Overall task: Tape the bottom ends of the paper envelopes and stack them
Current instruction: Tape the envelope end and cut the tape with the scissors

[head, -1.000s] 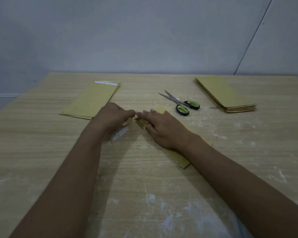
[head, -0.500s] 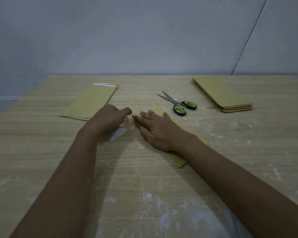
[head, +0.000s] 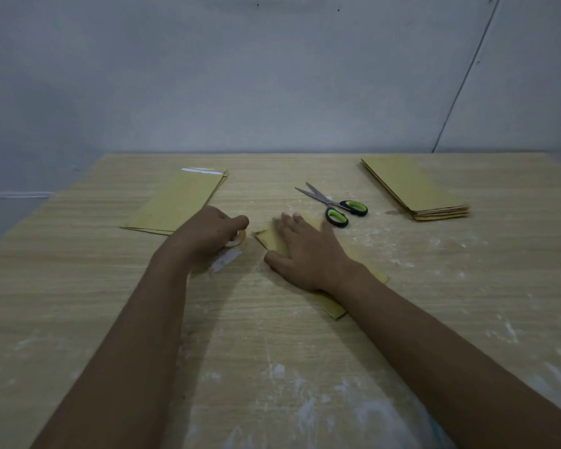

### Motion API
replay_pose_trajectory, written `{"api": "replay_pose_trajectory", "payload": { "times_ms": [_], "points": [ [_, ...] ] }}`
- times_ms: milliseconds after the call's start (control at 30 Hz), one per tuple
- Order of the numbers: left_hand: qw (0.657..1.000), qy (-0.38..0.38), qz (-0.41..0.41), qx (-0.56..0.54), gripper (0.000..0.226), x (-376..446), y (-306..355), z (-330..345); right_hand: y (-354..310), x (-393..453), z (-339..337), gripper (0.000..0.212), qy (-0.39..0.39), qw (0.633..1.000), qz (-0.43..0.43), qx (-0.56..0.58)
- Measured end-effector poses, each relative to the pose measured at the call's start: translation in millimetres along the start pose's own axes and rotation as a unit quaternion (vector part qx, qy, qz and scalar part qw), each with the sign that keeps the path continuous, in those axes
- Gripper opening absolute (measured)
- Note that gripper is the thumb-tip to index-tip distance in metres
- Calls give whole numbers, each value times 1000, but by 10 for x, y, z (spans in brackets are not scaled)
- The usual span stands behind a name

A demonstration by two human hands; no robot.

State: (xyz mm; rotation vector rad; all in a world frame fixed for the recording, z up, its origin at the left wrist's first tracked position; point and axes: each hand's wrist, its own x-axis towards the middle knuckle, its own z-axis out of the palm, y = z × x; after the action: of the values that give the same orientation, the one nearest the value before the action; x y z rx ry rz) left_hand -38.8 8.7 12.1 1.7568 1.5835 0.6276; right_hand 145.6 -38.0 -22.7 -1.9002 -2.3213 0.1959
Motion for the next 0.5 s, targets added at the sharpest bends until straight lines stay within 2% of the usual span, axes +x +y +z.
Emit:
{"api": "replay_pose_trajectory", "payload": {
  "times_ms": [67,133,200,267,300,400,500],
  "points": [
    [1000,4,-3,-1,40,4,-5,-1,17,-7,-30,80,-2,1000,10,0],
    [1000,8,-2,-3,42,8,-14,-4,40,-19,-72,78,31,999,6,5],
    [1000,4,-3,-6,43,11,-23,-10,104,-9,-117,66,142,990,16,16],
    [1000,0,-4,-7,42,6,-25,-18,227,30,-172,52,255,963,77,28],
    [1000,0,-3,-7,42,5,-30,-20,303,51,-192,48,277,953,124,20],
    [1000,1,0,-6,44,16,-36,-19,508,60,-196,43,219,942,254,7],
    [1000,-4,-2,-7,44,11,-23,-13,577,43,-197,41,175,942,281,52]
  ]
}}
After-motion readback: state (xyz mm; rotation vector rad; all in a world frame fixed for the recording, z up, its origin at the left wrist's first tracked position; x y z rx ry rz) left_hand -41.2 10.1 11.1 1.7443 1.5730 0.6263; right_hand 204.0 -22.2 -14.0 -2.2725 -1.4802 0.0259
